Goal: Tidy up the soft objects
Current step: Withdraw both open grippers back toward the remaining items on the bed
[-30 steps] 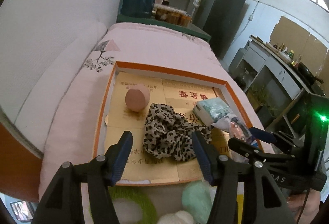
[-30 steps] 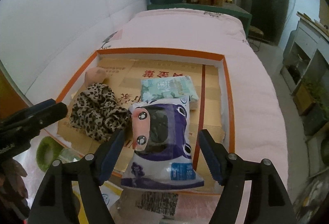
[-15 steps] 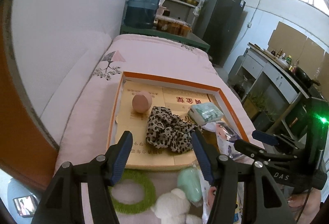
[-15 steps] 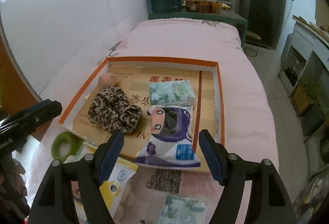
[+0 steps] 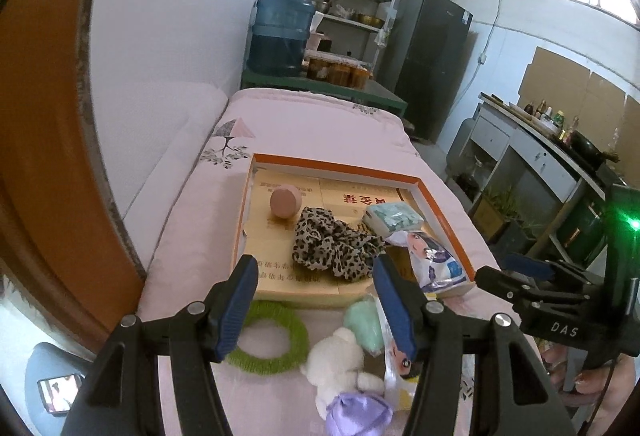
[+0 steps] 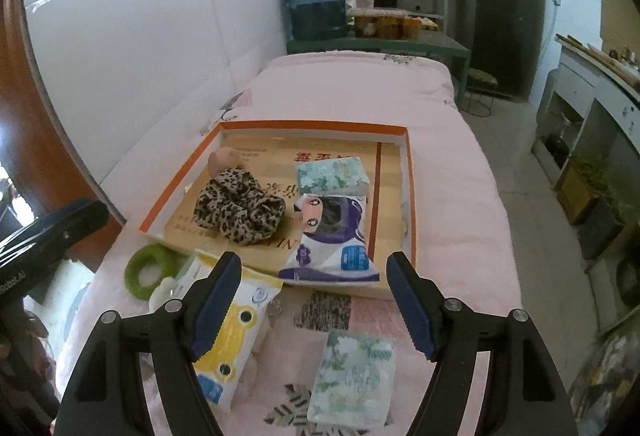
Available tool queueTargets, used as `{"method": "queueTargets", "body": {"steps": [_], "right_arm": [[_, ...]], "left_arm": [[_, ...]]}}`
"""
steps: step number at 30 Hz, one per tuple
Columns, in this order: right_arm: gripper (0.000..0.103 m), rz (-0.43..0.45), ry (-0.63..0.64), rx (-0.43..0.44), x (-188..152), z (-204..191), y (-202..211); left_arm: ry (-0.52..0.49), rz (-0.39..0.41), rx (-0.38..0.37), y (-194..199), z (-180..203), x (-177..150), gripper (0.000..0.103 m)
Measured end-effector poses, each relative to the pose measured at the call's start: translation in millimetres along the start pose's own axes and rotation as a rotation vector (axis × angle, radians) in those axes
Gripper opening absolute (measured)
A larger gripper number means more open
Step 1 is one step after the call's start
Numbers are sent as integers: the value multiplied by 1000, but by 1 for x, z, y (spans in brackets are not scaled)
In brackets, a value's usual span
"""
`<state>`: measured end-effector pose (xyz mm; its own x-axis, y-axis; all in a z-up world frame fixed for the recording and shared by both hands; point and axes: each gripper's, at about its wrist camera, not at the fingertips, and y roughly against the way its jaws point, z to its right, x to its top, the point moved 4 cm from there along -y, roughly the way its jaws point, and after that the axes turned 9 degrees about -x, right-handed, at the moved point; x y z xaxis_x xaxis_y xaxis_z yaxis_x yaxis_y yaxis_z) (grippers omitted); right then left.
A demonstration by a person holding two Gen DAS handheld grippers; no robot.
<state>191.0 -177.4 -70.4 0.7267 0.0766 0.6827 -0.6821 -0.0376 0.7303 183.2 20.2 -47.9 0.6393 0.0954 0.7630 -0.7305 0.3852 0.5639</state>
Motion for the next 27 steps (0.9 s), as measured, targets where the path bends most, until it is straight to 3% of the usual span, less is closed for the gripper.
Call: {"method": "queueTargets", "body": {"steps": [16,27], "right_arm": [[76,-3,-41,-6,-33,13,32],[77,-59,-83,-7,-60,20,19]], "left_arm": [[-18,30,-29,28,4,-26,60],[-60,8,-87,24,20,-65,60]]}}
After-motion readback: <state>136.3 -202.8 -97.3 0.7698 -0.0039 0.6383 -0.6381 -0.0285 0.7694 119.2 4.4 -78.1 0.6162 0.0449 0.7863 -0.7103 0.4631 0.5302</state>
